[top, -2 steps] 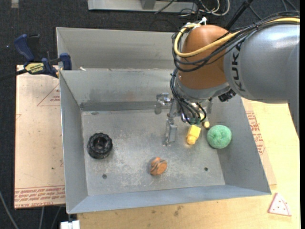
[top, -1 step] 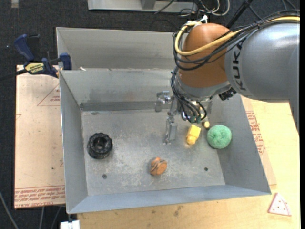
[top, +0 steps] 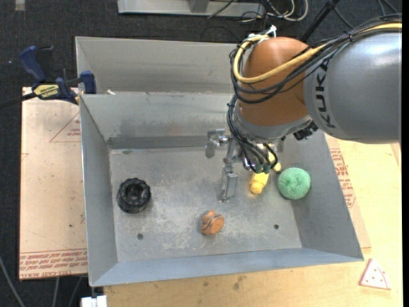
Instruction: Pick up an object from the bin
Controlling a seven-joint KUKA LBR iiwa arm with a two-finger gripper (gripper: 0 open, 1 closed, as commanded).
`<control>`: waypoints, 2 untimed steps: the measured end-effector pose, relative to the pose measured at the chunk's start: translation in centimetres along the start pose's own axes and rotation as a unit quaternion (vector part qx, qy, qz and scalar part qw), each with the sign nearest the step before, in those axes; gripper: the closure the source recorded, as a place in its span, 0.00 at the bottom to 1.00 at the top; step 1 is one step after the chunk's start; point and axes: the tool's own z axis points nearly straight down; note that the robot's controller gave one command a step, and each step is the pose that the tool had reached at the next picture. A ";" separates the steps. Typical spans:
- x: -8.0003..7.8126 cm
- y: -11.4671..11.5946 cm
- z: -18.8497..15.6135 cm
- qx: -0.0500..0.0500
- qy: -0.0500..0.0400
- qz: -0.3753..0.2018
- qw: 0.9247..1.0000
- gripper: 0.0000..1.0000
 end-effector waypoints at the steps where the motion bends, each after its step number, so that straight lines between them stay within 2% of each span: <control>1: 4.7 2.7 1.1 0.000 -0.002 -0.017 1.000 0.00; 2: 6.5 1.2 4.9 -0.001 0.000 -0.096 0.995 0.00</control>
Offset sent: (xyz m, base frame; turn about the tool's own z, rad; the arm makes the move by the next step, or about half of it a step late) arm -0.0588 -0.0085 -0.0644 -0.2264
